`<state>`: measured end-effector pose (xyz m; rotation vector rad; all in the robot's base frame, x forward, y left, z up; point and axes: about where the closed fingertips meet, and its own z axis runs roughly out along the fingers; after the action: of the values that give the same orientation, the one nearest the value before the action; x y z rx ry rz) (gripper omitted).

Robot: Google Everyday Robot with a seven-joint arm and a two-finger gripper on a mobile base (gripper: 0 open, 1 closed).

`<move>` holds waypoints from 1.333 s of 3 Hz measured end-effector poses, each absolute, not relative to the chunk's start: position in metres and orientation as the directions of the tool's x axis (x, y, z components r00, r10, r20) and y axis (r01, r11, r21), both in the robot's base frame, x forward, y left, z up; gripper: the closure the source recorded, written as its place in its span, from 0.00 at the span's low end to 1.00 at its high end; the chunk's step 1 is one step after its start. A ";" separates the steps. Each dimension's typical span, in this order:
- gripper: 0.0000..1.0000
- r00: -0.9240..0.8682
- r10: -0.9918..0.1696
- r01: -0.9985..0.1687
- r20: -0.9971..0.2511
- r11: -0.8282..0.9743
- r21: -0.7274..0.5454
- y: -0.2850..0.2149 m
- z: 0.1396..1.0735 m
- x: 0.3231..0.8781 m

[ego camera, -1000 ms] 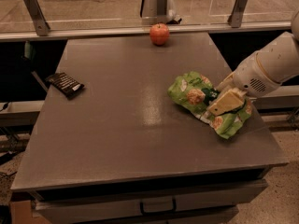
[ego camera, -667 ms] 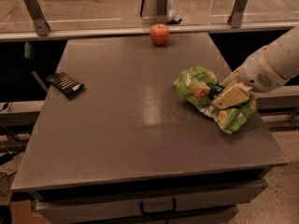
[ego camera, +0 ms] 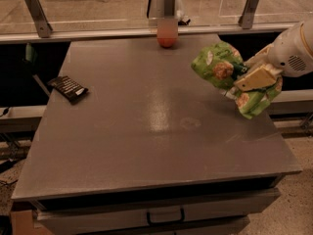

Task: Move green rice chip bag near apple

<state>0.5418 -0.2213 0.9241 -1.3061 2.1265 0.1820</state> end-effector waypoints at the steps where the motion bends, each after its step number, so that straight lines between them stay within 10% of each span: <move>1: 1.00 -0.328 -0.735 -0.806 -0.593 0.545 -0.230 -0.232 0.928 0.561; 4: 1.00 -0.342 -0.577 -0.687 -0.742 0.692 -0.221 -0.238 0.936 0.736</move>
Offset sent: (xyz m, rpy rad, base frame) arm 0.1512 -0.0570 0.0172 0.1195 -0.1921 -0.1949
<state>0.7358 -0.2379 0.9356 -0.9686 2.0431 0.1636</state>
